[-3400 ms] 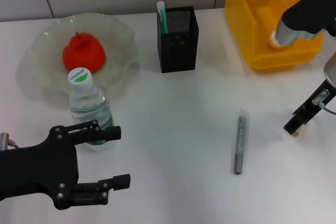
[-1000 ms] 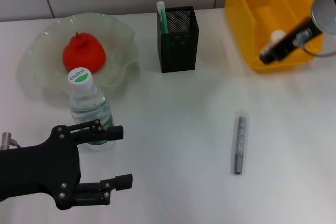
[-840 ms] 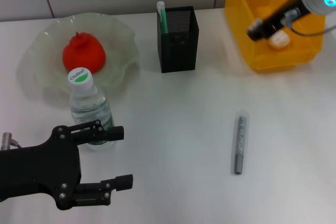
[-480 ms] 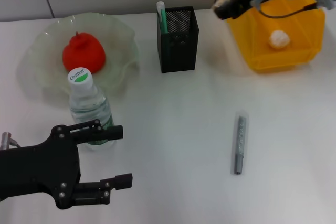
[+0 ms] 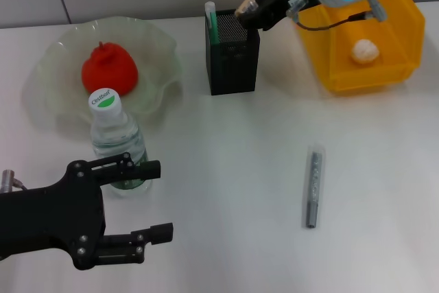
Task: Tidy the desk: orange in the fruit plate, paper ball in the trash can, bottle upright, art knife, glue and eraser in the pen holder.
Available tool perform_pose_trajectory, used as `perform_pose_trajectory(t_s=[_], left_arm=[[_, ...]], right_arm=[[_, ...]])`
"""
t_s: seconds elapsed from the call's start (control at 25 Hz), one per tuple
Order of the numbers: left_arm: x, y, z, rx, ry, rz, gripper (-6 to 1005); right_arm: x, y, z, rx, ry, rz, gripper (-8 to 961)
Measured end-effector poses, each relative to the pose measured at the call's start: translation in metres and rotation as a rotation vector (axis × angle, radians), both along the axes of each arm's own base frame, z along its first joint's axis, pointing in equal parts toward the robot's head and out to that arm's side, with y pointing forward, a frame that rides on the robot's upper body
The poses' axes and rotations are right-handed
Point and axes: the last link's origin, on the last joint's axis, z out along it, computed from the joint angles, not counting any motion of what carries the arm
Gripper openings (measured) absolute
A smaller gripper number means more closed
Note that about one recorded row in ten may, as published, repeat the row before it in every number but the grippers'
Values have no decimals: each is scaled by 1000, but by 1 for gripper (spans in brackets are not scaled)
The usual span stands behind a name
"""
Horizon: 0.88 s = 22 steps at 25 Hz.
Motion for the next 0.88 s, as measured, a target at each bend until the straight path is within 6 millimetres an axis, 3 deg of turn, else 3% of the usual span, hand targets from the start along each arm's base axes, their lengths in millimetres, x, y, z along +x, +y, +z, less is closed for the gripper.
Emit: perform_pose_trajectory(t_s=[0.32,0.44,0.64,0.88], left_arm=[[0,0,0,0,0,5,800],[0,0,0,-1,0,6,800],[-1,0,-1,-1,-2,7,800],[-1,0,-1,-2,-2,9,800]], right_arm=[[4,3,-16,-37,-8,13,468],[4,3,-16,-32,-7,14,472],[6,4,-14,-20,-3,15,608],[-1,-2,-2,-25,15,17,607]])
